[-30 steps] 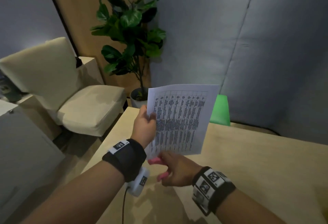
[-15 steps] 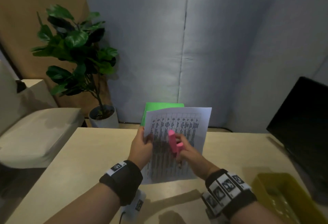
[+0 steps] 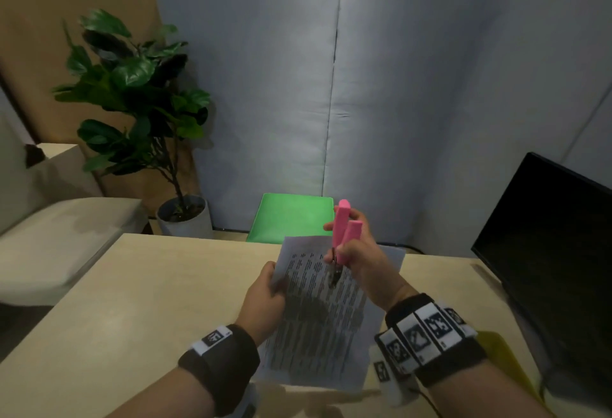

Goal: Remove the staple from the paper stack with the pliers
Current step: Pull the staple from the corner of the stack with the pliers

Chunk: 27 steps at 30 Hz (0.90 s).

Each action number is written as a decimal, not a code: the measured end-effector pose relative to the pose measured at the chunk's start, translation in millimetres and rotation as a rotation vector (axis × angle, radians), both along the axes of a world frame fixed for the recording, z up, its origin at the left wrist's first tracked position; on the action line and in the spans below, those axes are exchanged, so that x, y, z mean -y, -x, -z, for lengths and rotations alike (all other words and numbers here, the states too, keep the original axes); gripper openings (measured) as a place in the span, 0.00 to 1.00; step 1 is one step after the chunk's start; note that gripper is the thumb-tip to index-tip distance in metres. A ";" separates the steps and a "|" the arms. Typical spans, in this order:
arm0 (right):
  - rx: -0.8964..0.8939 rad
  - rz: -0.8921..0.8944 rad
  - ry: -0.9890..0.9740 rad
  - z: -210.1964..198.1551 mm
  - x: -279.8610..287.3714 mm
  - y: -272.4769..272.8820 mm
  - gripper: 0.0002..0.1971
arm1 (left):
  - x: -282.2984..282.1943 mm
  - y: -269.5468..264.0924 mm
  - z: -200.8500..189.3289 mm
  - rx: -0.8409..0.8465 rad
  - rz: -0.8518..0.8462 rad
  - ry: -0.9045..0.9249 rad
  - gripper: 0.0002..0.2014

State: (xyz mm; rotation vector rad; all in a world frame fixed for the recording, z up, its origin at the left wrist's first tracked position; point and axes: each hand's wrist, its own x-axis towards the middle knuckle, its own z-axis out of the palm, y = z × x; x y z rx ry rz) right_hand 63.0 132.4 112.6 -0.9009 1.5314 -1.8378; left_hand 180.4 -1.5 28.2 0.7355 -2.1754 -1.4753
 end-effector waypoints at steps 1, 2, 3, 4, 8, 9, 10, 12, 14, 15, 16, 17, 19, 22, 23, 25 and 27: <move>-0.067 -0.009 -0.020 -1.0 0.0 -0.5 0.28 | -1.8 0.0 2.4 0.001 0.004 0.013 0.05; -0.120 -0.027 -0.034 -1.9 0.3 -1.1 0.27 | -3.1 0.6 5.1 -0.004 0.007 0.019 0.05; -0.156 -0.044 -0.048 -2.8 0.8 -2.3 0.27 | -4.4 0.8 7.3 -0.010 0.010 0.015 0.05; -0.181 -0.060 -0.064 -3.7 1.6 -3.3 0.26 | -5.5 0.9 9.2 -0.017 0.012 0.001 0.06; -0.271 -0.084 -0.169 -2.6 6.0 -6.8 0.29 | -8.3 1.2 11.9 -0.063 0.017 -0.087 0.09; -0.292 -0.073 -0.191 -1.3 7.2 -8.2 0.29 | -8.5 0.6 11.6 -0.069 0.029 -0.106 0.11; -0.307 -0.063 -0.211 -0.1 8.0 -9.6 0.29 | -8.2 0.0 11.4 -0.074 0.043 -0.121 0.13; -0.315 -0.054 -0.229 2.1 10.6 -11.3 0.29 | -6.4 -1.5 11.3 -0.073 0.054 -0.140 0.16; -0.309 -0.048 -0.243 5.9 14.0 -12.4 0.28 | -4.2 -3.1 13.6 -0.051 0.065 -0.146 0.16; -0.312 -0.045 -0.257 8.2 15.6 -13.0 0.28 | -3.6 -4.4 14.7 -0.036 0.079 -0.150 0.15; -0.316 -0.043 -0.271 10.4 16.7 -13.4 0.29 | -3.1 -5.3 16.3 -0.017 0.091 -0.154 0.14; -0.320 -0.045 -0.285 12.3 17.8 -14.2 0.30 | -2.6 -6.4 17.6 -0.004 0.101 -0.158 0.15; -0.323 -0.043 -0.311 15.5 20.1 -15.4 0.31 | -2.0 -8.4 17.8 -0.009 0.116 -0.160 0.16; -0.311 -0.036 -0.319 17.5 22.7 -16.7 0.30 | -1.1 -8.7 12.5 -0.068 0.130 -0.176 0.12; -0.300 -0.029 -0.317 18.6 23.5 -16.4 0.29 | -0.6 -7.9 10.7 -0.091 0.138 -0.168 0.12; -0.278 -0.020 -0.322 20.5 23.8 -15.8 0.30 | 0.5 -5.6 9.0 -0.117 0.129 -0.122 0.13; -0.258 -0.009 -0.311 20.9 23.6 -14.7 0.30 | 0.3 -4.0 8.3 -0.135 0.106 -0.107 0.12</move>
